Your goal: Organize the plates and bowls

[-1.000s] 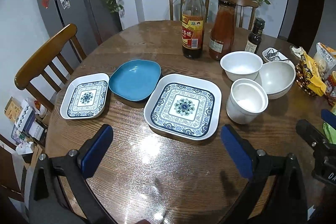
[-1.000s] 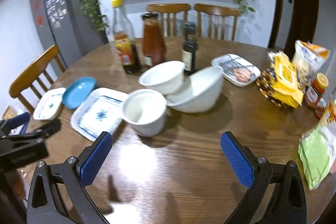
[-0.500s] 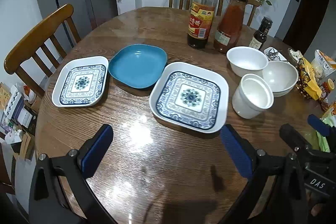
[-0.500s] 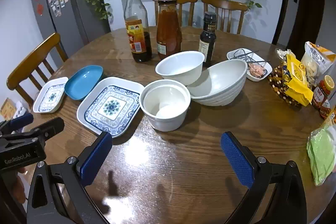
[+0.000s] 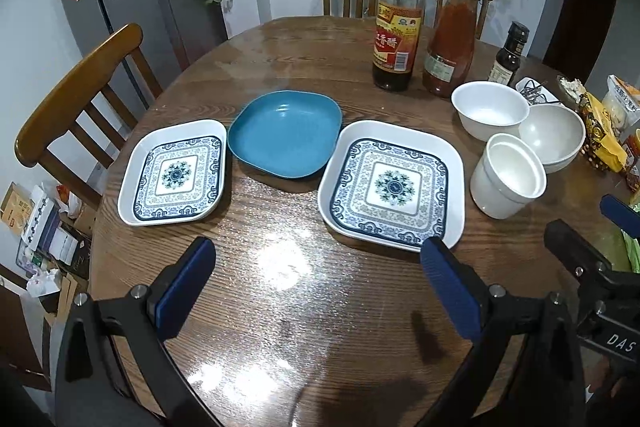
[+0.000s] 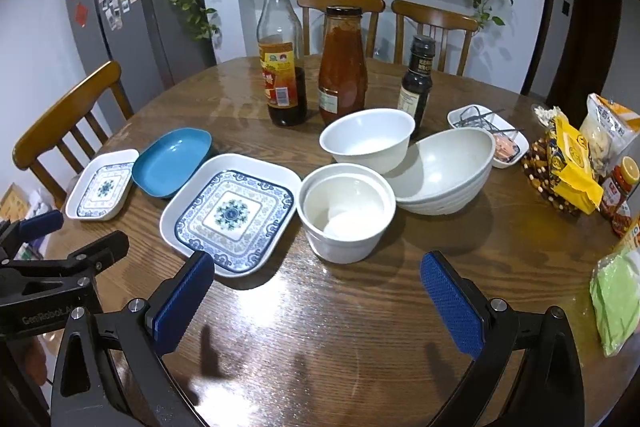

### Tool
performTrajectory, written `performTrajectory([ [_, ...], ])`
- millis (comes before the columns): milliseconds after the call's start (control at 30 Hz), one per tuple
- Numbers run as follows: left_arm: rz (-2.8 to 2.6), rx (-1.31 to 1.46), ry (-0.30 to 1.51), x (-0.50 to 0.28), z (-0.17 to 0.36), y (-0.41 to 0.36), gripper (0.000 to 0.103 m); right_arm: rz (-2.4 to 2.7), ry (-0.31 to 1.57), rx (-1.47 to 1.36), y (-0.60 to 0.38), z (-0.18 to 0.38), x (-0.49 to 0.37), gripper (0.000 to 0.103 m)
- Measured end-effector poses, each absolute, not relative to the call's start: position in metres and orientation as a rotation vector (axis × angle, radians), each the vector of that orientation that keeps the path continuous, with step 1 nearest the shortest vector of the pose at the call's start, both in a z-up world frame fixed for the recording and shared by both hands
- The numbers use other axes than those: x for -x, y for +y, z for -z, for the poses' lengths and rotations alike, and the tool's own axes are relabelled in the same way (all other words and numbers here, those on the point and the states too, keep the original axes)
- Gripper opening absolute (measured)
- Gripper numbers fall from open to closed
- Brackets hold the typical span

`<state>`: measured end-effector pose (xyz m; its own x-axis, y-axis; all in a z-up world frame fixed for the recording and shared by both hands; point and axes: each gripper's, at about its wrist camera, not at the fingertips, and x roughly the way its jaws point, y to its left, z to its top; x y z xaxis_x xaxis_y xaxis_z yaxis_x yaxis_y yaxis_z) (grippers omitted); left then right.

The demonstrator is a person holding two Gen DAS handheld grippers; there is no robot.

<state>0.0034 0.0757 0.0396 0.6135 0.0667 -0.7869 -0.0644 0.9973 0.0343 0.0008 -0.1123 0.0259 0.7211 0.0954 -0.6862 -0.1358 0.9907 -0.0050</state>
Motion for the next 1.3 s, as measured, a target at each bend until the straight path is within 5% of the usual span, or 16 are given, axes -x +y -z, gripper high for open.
performTrajectory([
  [700,-0.069,0.001,0.936,-0.008,-0.03,0.107,0.103,-0.253,0.823,-0.028,-0.084,-0.012,-0.003,0.103],
  [1067,0.108,0.322,1.038,-0.011,0.007,0.154,0.102,-0.311,0.97,-0.175,-0.075,0.025,-0.026,0.103],
  [1300,0.135,0.168,1.037,-0.041,0.01,0.126,0.102,-0.265,1.026,-0.256,-0.084,0.046,-0.046,0.103],
])
